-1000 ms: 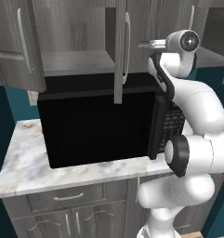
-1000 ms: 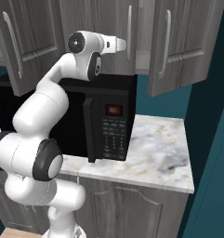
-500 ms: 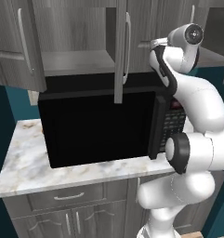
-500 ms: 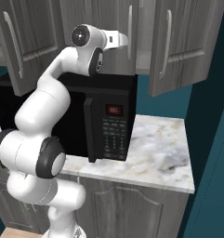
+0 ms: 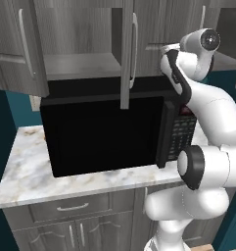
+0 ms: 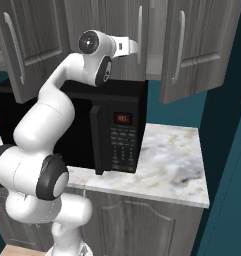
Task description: Close all open cabinet doors.
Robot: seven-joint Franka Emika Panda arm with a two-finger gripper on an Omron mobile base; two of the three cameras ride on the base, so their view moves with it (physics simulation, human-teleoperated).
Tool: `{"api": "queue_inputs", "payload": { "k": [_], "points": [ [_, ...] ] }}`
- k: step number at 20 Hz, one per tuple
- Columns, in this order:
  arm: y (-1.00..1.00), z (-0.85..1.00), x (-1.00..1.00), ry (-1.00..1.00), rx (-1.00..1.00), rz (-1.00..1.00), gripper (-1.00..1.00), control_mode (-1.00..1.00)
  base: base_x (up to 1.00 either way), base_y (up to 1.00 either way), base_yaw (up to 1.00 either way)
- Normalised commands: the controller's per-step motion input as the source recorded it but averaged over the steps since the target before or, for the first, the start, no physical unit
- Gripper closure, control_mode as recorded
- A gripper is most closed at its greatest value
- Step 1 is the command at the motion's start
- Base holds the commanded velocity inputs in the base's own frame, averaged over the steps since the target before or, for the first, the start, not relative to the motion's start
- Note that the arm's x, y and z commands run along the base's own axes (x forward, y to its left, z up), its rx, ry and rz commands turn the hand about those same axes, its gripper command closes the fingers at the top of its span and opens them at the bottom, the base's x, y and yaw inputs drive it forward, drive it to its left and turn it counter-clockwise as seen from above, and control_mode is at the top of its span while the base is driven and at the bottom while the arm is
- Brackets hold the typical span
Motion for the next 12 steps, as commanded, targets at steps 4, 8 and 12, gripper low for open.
{"api": "queue_inputs", "payload": {
  "k": [4, 8, 12],
  "points": [
    [0.0, -0.15, -0.19, -0.02, 0.0, 0.0, -1.0, -1.0, 0.0, 0.0, 0.0],
    [0.0, 0.04, -0.21, -0.03, 0.0, 0.0, -1.0, -1.0, 0.0, 0.0, 0.0],
    [0.0, 0.09, -0.53, -0.01, 0.0, 0.02, -1.0, -1.0, 0.0, 0.0, 0.0]
  ]
}}
